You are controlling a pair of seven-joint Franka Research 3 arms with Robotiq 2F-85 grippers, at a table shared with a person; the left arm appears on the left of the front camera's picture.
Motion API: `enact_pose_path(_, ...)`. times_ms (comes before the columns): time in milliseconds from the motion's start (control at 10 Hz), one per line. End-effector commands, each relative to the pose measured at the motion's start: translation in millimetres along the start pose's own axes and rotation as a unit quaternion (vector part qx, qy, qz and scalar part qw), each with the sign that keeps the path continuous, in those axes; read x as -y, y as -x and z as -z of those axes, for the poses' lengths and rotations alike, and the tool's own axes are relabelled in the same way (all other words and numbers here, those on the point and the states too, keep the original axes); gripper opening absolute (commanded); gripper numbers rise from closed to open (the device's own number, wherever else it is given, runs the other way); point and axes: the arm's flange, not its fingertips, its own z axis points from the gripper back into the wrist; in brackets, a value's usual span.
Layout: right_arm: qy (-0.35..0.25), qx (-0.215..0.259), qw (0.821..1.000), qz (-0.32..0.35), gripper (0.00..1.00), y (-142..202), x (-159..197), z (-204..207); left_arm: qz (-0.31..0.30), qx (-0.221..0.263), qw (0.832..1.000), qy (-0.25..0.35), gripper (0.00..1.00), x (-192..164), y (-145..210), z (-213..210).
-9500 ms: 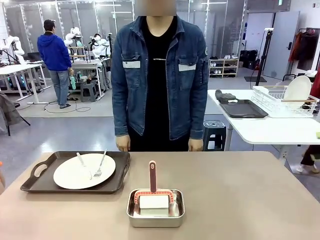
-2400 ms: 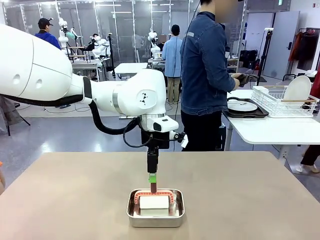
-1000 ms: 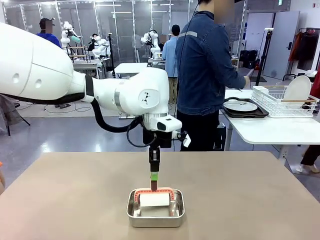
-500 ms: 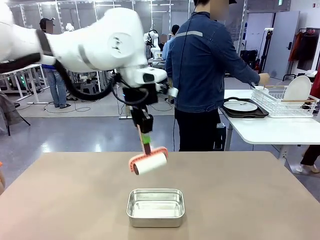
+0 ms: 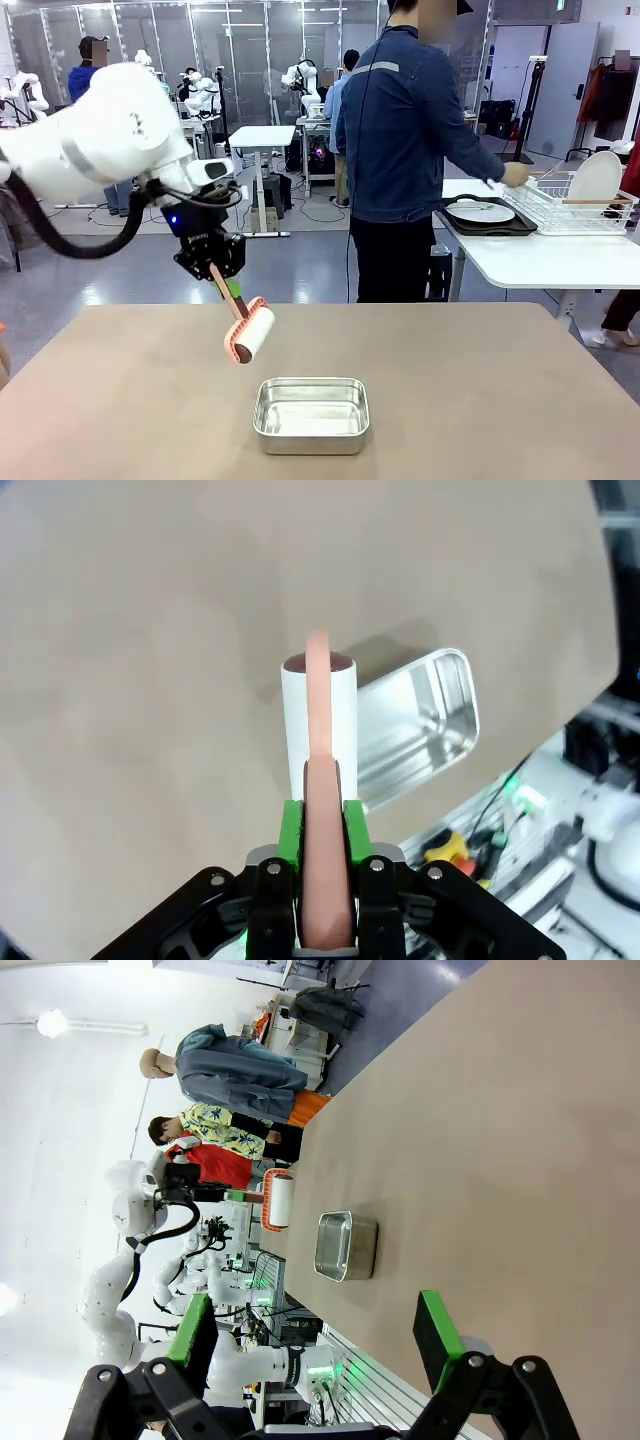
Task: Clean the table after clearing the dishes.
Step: When the right (or left) Handle tray is removed, use the right hand (or left hand) to clean the right (or left) side of the table with the Lint Roller.
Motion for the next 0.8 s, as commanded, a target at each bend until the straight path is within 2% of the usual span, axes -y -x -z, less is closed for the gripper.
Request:
enact_pose_path(0,-0.003,0.001,1.0,-0.004,1.0,0,-3,1,0.044,-0.016,0.999,-0.017,0.0,19,-3,-13)
enact_pose_path(400,-0.003,0.001,1.0,-0.004,1.0,0,-3,1,0.044,-0.016,0.999,-0.017,0.0,19,-3,-13)
enact_pose_path(500,-0.003,0.001,1.0,-0.004,1.0,0,-3,1,0.033,-0.008,0.999,-0.012,0.2,22,-2,-7)
enact_pose_path(600,-0.003,0.001,1.0,-0.004,1.0,0,-3,1,-0.042,0.062,0.997,-0.019,0.2,-12,-28,-9)
enact_pose_path(700,-0.003,0.001,1.0,-0.004,1.0,0,-3,1,-0.073,0.041,0.996,0.035,0.2,-36,-34,-3)
